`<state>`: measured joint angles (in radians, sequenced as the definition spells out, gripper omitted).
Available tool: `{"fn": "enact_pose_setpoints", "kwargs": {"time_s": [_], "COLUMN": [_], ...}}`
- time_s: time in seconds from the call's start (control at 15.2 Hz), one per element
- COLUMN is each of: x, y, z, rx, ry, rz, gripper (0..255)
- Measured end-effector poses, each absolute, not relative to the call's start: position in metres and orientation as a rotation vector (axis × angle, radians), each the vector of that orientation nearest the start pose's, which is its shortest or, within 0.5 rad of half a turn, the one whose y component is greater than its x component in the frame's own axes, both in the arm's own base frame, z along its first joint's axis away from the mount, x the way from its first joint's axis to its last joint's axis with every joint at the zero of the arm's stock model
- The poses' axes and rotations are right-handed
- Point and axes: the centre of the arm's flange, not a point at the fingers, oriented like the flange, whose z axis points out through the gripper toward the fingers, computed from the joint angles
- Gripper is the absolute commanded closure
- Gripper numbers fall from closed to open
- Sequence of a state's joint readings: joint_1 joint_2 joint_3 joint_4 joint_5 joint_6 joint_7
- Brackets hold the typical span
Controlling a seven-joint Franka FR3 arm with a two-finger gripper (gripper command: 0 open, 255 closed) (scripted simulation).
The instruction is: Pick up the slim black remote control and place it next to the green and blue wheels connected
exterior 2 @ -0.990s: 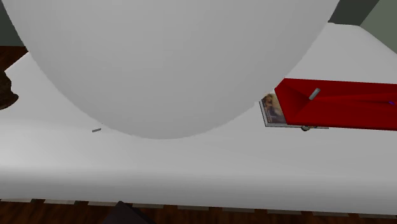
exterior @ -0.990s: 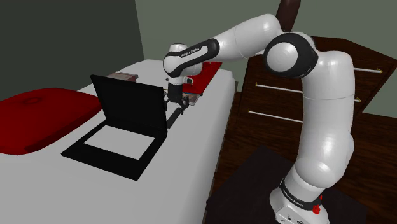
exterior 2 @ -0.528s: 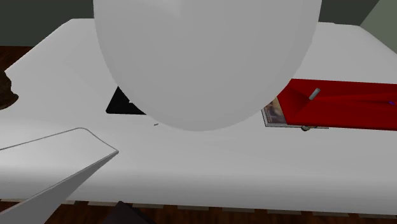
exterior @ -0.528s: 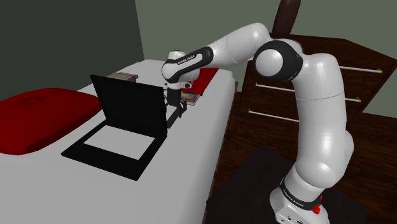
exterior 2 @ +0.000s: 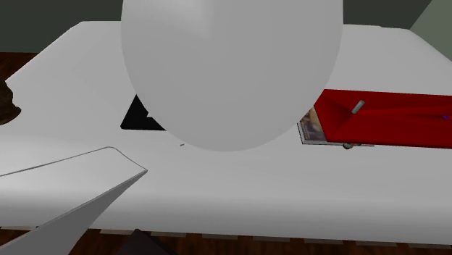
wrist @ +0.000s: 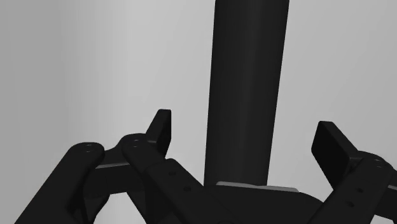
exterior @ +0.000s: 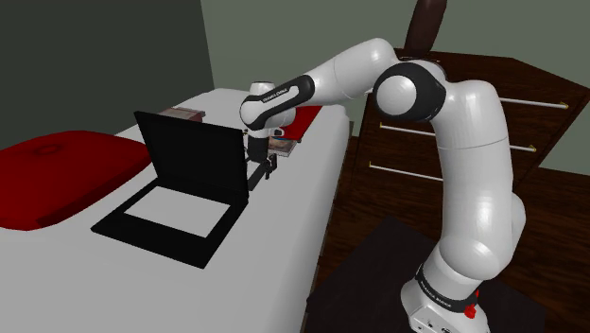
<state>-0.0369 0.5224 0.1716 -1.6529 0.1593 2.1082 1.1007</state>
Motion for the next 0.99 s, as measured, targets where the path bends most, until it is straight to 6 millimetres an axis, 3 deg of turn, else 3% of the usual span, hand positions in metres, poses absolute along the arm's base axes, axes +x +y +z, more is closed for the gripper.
{"fn": "enact_pose_setpoints", "kwargs": {"time_s": [0.07,0.13,0.99], "x": [0.668,0.668,0.668], "y": [0.085,0.085,0.085], "z": [0.308,0.308,0.320], "rx": [-2.567,-2.567,-2.567], "ry": [1.525,1.525,1.525], "rz": [0.267,0.267,0.265], "gripper": [0,255,255]}}
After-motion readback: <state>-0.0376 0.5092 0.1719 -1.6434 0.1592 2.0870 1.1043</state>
